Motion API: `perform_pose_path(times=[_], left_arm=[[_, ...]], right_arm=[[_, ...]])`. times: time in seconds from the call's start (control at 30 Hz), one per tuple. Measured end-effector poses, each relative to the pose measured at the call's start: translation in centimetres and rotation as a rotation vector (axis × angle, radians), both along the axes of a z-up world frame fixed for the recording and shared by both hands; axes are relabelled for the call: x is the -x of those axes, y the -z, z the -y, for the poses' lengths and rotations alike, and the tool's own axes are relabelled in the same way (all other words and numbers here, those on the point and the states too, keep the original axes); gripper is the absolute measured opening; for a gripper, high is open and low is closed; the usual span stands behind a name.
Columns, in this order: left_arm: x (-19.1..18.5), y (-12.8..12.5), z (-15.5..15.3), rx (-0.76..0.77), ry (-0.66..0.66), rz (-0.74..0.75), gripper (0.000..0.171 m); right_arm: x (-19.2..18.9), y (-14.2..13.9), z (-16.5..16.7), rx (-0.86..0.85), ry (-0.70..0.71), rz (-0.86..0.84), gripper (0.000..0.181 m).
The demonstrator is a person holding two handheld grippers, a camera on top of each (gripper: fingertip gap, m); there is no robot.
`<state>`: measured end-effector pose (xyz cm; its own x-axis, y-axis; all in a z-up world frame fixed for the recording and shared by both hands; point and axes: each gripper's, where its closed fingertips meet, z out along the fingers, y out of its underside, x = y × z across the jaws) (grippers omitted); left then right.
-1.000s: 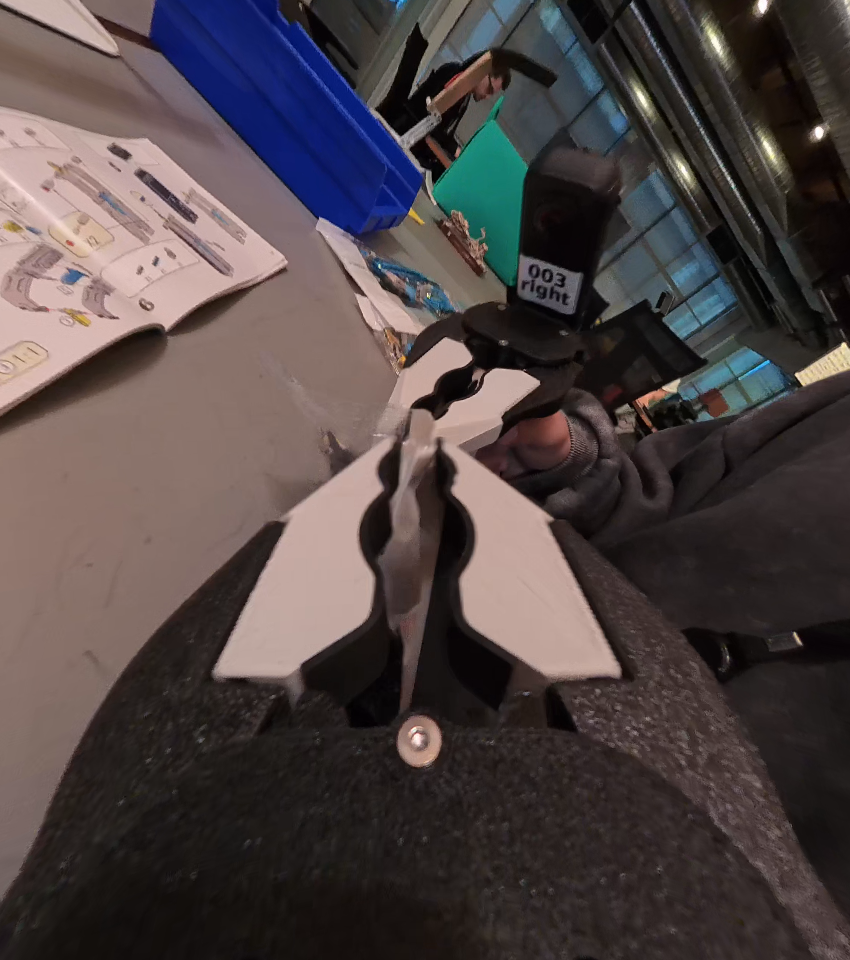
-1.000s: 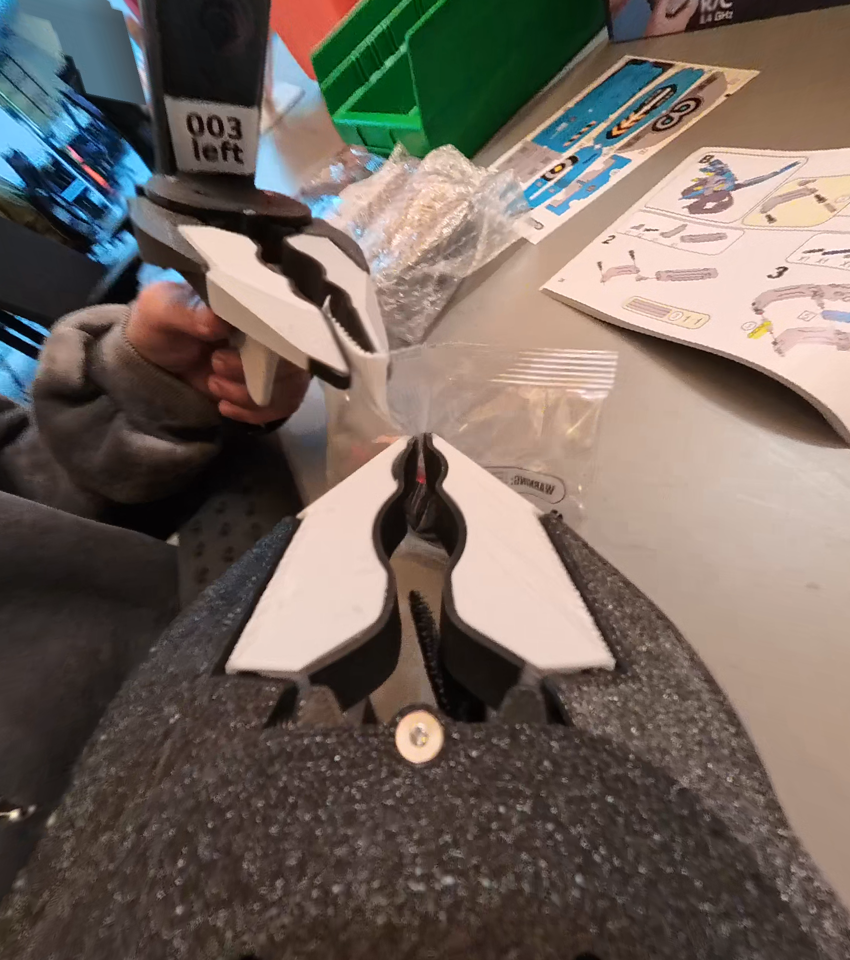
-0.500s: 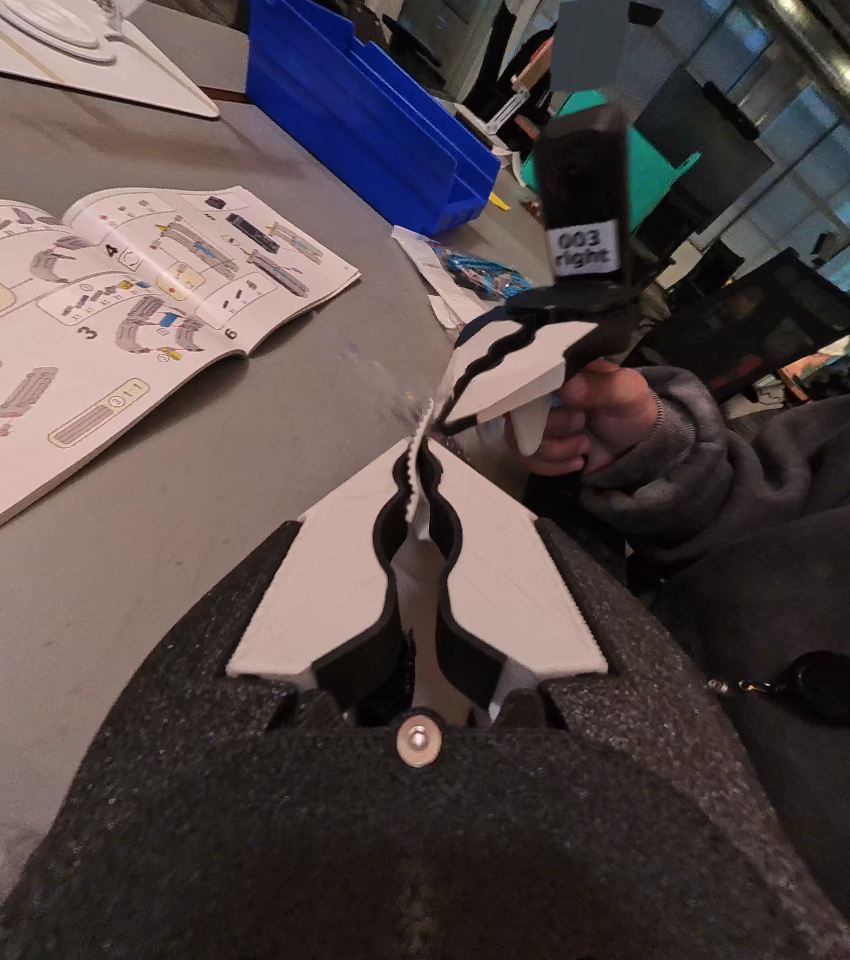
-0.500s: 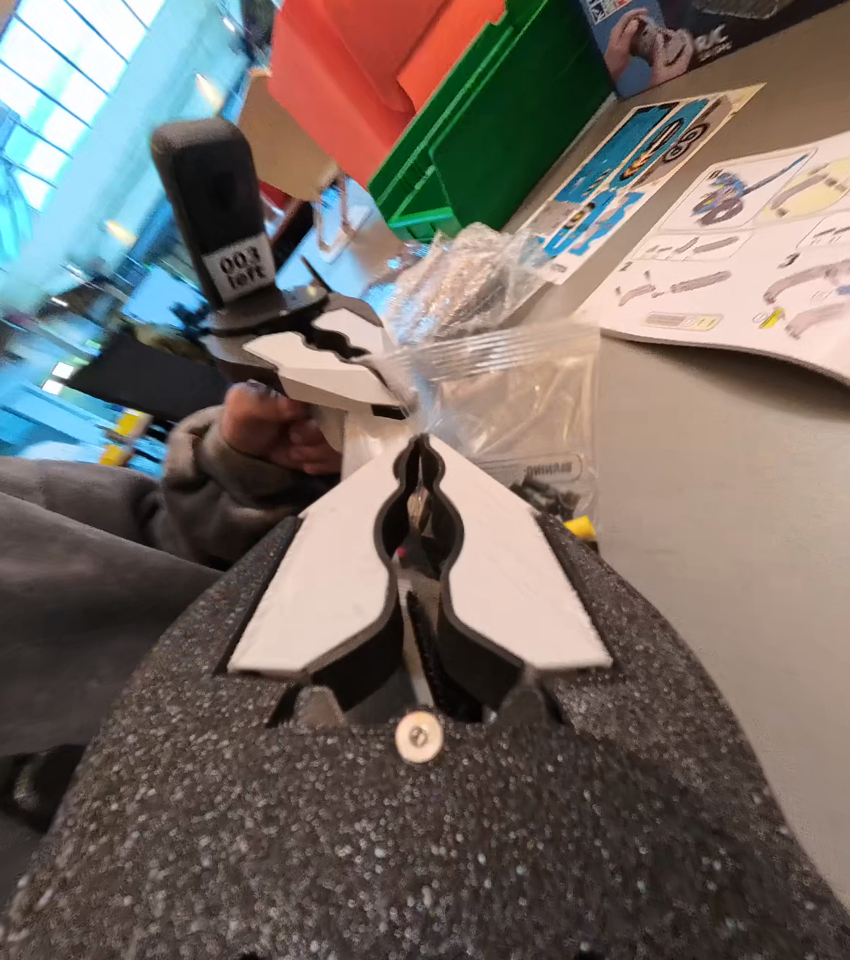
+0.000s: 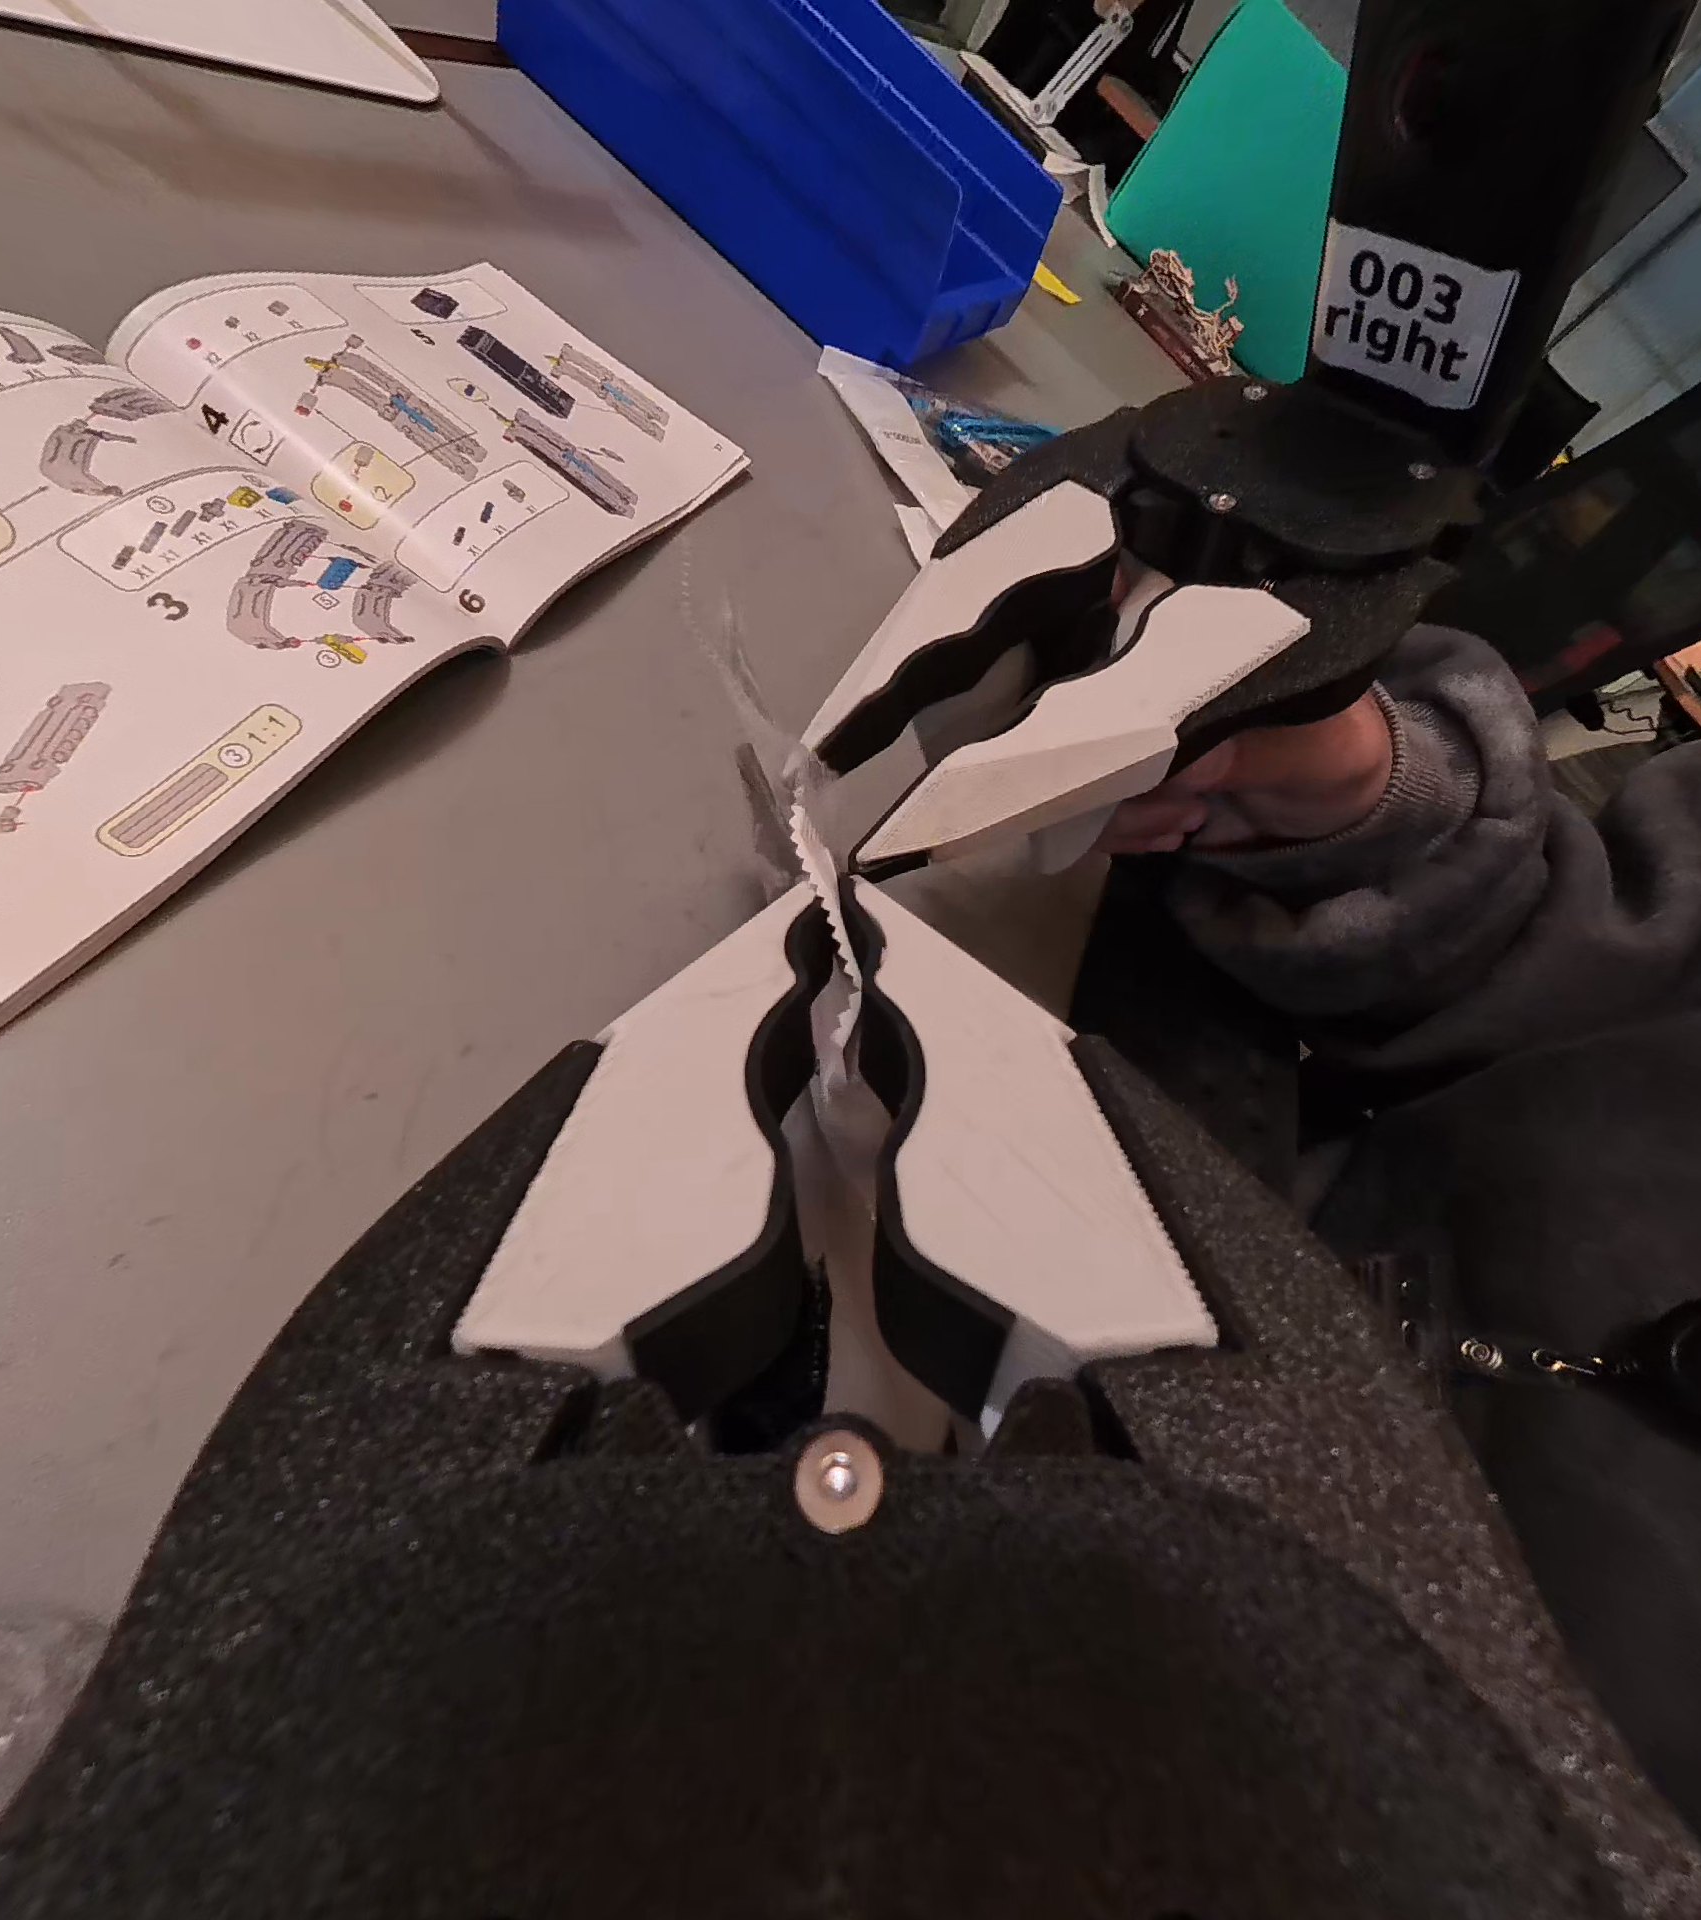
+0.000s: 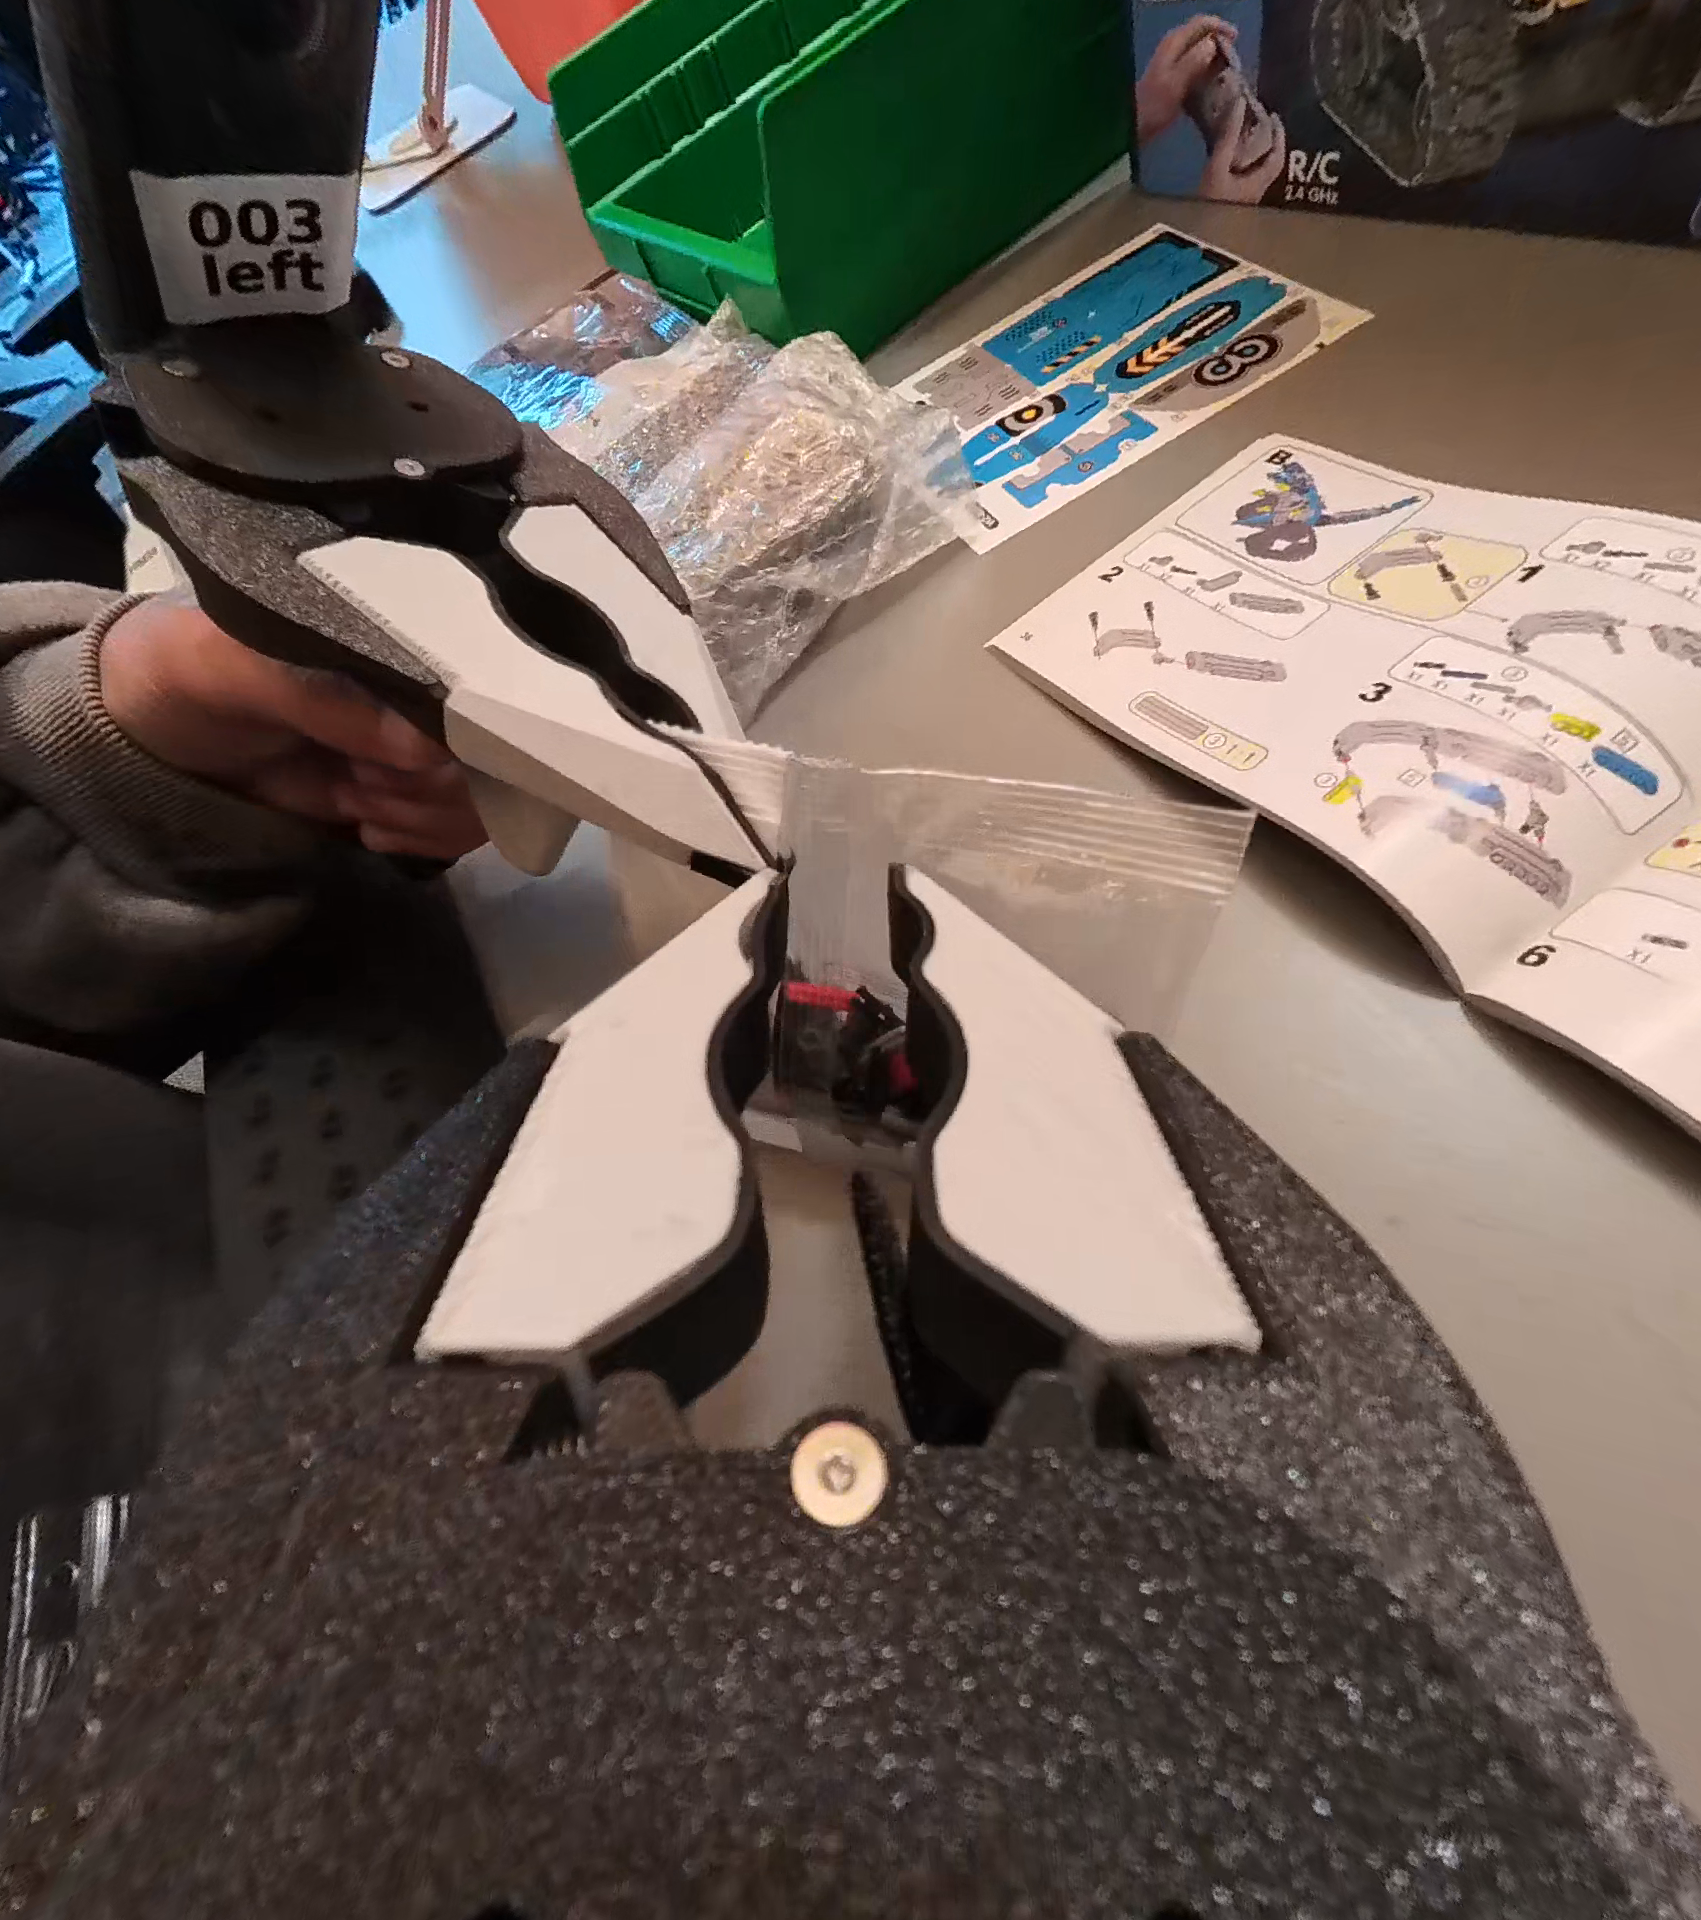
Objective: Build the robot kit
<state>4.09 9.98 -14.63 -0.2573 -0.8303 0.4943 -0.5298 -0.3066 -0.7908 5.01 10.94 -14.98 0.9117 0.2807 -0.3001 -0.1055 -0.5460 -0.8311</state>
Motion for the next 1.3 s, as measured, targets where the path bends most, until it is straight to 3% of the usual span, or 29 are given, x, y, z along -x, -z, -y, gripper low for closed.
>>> perform_pose_path(times=[0.07, 0.27, 0.37, 0.47, 0.6, 0.77, 1.0, 1.3], left_arm=[[0.2, 0.0, 0.2, -0.008, 0.013, -0.004, 0.0], [0.4, 0.1, -0.2, 0.016, -0.01, -0.011, 0.0], [0.2, -0.6, 0.0, 0.091, -0.008, 0.013, 0.0], [0.2, -1.6, 0.9, 0.215, 0.044, 0.06, 0.0], [0.6, -2.6, 2.2, 0.273, 0.131, 0.104, 0.0], [2.8, -6.3, 4.0, 0.386, 0.308, 0.287, 0.0], [3.5, -6.3, 4.9, 0.266, 0.358, 0.292, 0.0], [3.3, -4.8, 4.4, 0.074, 0.313, 0.232, 0.0]], right_arm=[[-0.2, -0.2, -0.1, -0.007, 0.008, 0.009, 0.0], [-0.8, -1.0, 0.3, -0.03, 0.025, -0.008, 0.001], [1.0, -1.1, 0.7, -0.019, -0.052, 0.006, 0.031], [2.0, -1.0, 0.9, -0.03, -0.101, 0.025, 0.039], [3.7, -1.8, 1.8, -0.038, -0.224, -0.142, 0.036], [4.8, -5.1, 4.1, -0.111, -0.42, -0.468, 0.015], [5.3, -5.3, 4.9, -0.09, -0.486, -0.529, 0.008], [3.7, -4.3, 4.4, -0.038, -0.427, -0.626, 0.0]])
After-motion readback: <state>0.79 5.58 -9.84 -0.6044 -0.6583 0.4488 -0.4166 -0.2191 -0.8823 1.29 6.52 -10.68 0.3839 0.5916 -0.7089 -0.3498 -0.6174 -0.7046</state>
